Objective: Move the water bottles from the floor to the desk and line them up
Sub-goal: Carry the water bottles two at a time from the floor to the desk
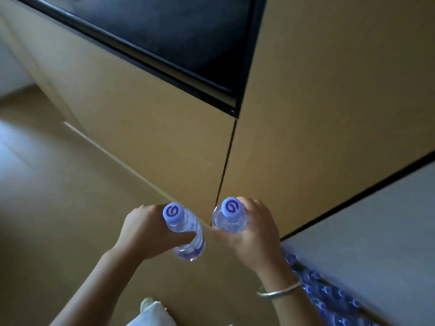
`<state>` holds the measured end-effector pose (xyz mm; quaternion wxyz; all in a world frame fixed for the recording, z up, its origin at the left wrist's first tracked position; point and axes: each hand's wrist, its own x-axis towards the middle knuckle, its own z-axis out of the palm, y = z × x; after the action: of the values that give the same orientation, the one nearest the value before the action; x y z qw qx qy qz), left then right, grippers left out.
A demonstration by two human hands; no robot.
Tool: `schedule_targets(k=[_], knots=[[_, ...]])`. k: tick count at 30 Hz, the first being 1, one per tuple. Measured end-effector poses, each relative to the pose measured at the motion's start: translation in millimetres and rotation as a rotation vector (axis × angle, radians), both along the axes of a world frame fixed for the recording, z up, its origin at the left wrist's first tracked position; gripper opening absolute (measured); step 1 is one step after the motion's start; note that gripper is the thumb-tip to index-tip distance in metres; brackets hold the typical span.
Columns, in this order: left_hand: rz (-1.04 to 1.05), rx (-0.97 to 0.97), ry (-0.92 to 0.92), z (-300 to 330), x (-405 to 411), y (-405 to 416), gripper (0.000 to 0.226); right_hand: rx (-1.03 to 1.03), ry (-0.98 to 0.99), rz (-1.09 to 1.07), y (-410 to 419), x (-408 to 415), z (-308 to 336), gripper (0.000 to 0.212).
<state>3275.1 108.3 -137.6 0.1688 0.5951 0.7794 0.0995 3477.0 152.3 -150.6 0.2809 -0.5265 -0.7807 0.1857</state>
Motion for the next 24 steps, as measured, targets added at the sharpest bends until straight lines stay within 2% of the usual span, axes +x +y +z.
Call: schedule_targets(k=[5, 9, 13, 16, 24], knots=[[0.244, 0.062, 0.048, 42.1, -131.4, -24.4, 0.045, -0.035, 0.049, 0.091, 7.8, -148.9, 16.0, 0.06], [0.386, 0.085, 0.095, 61.9, -215.9, -43.8, 0.046, -0.048, 0.051, 0.258, 11.5, -250.6, 28.5, 0.048], [0.51, 0.069, 0.136, 73.3, -275.8, -59.4, 0.039, -0.056, 0.017, 0.414, 16.8, -331.1, 34.5, 0.055], [0.584, 0.062, 0.157, 74.7, -316.4, -65.9, 0.042, -0.075, 0.022, 0.517, 23.0, -383.8, 37.9, 0.055], [0.715, 0.045, 0.206, 61.5, -429.1, -44.8, 0.045, -0.2, 0.011, 0.72, 64.1, -519.0, 36.0, 0.044]])
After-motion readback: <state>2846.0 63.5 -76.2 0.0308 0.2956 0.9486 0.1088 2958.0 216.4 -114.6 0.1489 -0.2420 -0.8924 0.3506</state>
